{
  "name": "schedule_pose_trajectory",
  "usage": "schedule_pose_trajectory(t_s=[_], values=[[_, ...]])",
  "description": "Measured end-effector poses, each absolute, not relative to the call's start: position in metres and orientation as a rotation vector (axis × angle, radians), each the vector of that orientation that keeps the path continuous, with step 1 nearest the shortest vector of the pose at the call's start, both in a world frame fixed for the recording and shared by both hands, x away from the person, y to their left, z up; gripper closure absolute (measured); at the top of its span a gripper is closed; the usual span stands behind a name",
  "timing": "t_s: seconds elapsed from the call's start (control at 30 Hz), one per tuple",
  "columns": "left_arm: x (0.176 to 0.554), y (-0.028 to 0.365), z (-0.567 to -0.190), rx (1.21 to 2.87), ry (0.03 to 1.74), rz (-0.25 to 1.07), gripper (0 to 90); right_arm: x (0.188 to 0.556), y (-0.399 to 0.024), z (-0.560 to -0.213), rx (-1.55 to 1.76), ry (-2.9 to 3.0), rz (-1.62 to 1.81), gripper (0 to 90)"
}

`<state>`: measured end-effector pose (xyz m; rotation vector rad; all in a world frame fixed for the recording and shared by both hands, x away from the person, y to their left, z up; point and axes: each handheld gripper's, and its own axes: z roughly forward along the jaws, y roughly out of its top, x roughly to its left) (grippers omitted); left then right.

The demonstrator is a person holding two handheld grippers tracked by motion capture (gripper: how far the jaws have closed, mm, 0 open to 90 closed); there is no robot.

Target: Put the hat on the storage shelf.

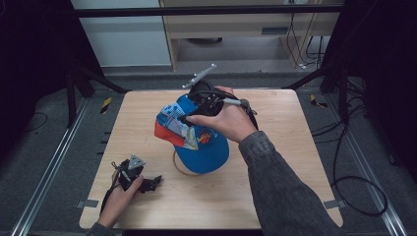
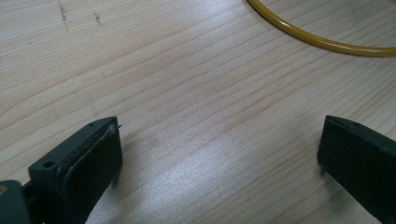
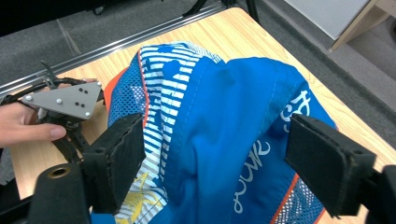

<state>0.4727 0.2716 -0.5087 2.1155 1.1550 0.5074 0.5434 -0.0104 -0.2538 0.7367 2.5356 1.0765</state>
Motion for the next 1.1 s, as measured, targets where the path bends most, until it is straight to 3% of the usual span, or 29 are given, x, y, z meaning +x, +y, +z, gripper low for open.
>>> schedule_pose_trajectory(t_s=[0.5, 1.1], values=[[0.473, 0.272, -0.509, 2.114, 1.154, 0.508, 0.0, 0.537, -0.027, -0.252, 0.756, 2.485, 1.105, 7.5], [0.473, 0.272, -0.509, 2.114, 1.153, 0.507, 0.0, 0.521, -0.074, -0.260, 0.782, 2.374, 1.150, 5.6]])
